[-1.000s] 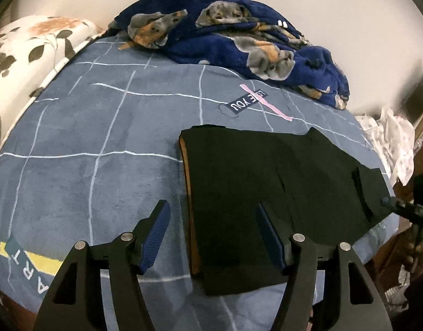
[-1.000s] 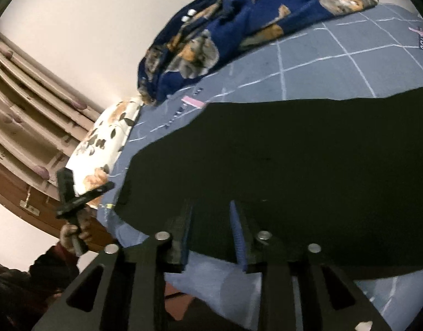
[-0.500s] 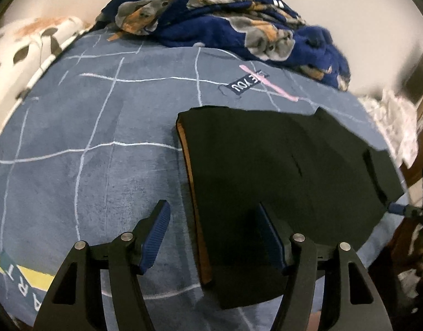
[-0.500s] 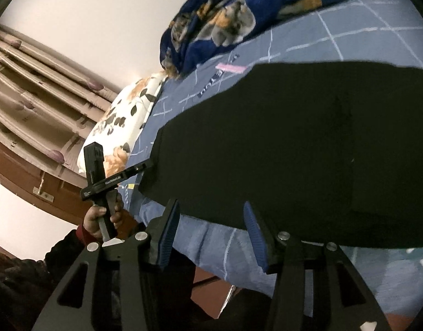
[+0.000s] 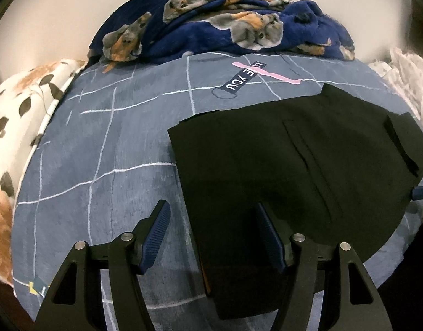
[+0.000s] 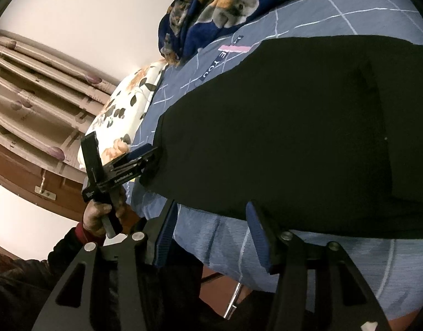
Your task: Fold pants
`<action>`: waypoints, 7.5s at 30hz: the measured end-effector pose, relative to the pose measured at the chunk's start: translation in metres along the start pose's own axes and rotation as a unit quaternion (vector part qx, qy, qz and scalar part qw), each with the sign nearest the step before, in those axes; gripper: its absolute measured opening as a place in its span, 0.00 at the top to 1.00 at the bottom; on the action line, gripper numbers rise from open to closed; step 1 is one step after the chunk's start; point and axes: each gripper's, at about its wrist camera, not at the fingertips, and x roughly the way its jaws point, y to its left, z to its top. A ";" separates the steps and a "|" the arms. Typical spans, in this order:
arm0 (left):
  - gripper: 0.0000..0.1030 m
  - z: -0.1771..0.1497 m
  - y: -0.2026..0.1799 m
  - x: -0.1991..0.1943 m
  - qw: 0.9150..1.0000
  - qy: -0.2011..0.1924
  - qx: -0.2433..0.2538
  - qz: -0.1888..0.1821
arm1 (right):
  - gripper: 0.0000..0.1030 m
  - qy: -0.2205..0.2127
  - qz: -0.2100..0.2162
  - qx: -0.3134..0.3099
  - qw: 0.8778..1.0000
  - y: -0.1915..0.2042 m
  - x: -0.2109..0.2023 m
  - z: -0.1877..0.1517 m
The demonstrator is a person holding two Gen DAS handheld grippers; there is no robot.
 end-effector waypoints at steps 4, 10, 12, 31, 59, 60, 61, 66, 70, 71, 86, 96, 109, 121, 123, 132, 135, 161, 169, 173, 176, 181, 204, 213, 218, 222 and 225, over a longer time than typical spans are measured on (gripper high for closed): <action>0.35 0.000 -0.002 0.000 1.000 -0.003 0.010 0.008 | 0.50 0.006 -0.001 0.001 1.000 0.000 0.006 -0.002; 0.30 0.001 -0.001 0.001 1.000 -0.004 0.004 0.005 | 0.47 0.004 0.002 0.013 1.000 -0.003 0.007 -0.002; 0.29 0.001 0.000 0.003 1.000 -0.004 0.000 0.001 | 0.47 0.003 0.004 0.016 1.000 -0.005 0.006 -0.002; 0.18 0.004 0.005 0.010 1.000 -0.001 -0.012 -0.012 | 0.43 -0.001 0.010 0.030 0.999 -0.008 0.009 -0.004; 0.40 0.006 0.037 0.018 0.980 0.034 -0.067 -0.183 | 0.42 -0.007 0.019 0.050 0.999 -0.015 0.015 -0.005; 0.37 0.008 0.039 0.019 0.979 0.035 -0.068 -0.189 | 0.42 -0.007 0.019 0.050 0.999 -0.015 0.015 -0.005; 0.35 0.009 0.040 0.021 0.978 0.036 -0.067 -0.196 | 0.42 -0.008 0.020 0.051 0.998 -0.015 0.015 -0.006; 0.16 0.019 0.034 0.028 0.973 0.042 -0.050 -0.222 | 0.41 -0.009 0.023 0.052 0.998 -0.015 0.015 -0.007; 0.34 0.024 0.033 0.030 0.973 0.046 -0.053 -0.222 | 0.41 -0.010 0.023 0.053 0.998 -0.015 0.015 -0.007; 0.50 0.024 0.037 0.031 0.974 0.050 -0.060 -0.215 | 0.41 -0.010 0.023 0.054 0.998 -0.016 0.015 -0.007; 0.73 0.022 0.046 0.021 0.974 0.047 -0.101 -0.199 | 0.41 -0.013 0.025 0.058 0.998 -0.017 0.015 -0.008; 0.54 0.005 0.067 0.019 0.962 0.089 -0.129 -0.226 | 0.40 -0.013 0.028 0.057 0.998 -0.017 0.015 -0.007; 0.72 0.013 0.049 0.030 0.957 0.066 -0.113 -0.260 | 0.35 -0.017 0.030 0.059 0.998 -0.014 0.018 -0.004; 0.83 0.046 0.021 -0.035 0.945 0.014 -0.147 -0.291 | 0.32 -0.045 0.047 0.068 0.996 -0.018 0.003 0.001; 0.83 0.060 0.000 -0.052 0.944 0.008 -0.131 -0.303 | 0.32 -0.057 0.070 0.090 0.992 -0.026 -0.003 0.004; 0.83 0.122 -0.118 -0.086 0.910 -0.012 -0.066 -0.408 | 0.19 -0.132 0.204 0.155 0.958 -0.051 -0.053 0.023; 0.83 0.136 -0.153 -0.071 0.904 -0.011 -0.057 -0.423 | 0.16 -0.151 0.231 0.176 0.945 -0.062 -0.064 0.024; 0.55 0.100 -0.157 -0.006 0.918 0.042 -0.071 -0.387 | 0.60 -0.096 0.105 0.182 0.973 -0.093 -0.059 0.030; 0.51 0.092 -0.149 -0.016 0.928 0.028 -0.073 -0.364 | 0.84 -0.085 0.061 0.149 0.983 -0.088 -0.077 0.041; 0.45 0.097 -0.165 -0.018 0.931 0.025 -0.059 -0.359 | 0.85 -0.110 0.054 0.135 0.983 -0.096 -0.112 0.050; 0.44 0.098 -0.181 -0.015 0.930 0.030 -0.045 -0.364 | 0.85 -0.135 0.037 0.142 0.980 -0.117 -0.141 0.049; 0.41 0.096 -0.205 -0.003 0.930 0.050 -0.029 -0.363 | 0.85 -0.172 0.008 0.177 0.969 -0.167 -0.187 0.035; 0.41 0.101 -0.263 0.016 0.930 0.076 -0.003 -0.360 | 0.85 -0.228 0.054 0.245 0.941 -0.250 -0.211 -0.003; 0.41 0.095 -0.268 0.024 0.930 0.094 -0.007 -0.355 | 0.74 -0.270 0.052 0.249 0.929 -0.267 -0.235 -0.008; 0.39 0.096 -0.268 0.024 0.928 0.096 -0.009 -0.360 | 0.74 -0.335 0.090 0.236 0.908 -0.250 -0.285 -0.045; 0.39 0.096 -0.269 0.024 0.924 0.096 -0.017 -0.370 | 0.74 -0.317 0.123 0.220 0.914 -0.220 -0.284 -0.068; 0.38 0.097 -0.273 0.021 0.925 0.092 -0.011 -0.369 | 0.74 -0.298 0.124 0.238 0.916 -0.212 -0.269 -0.073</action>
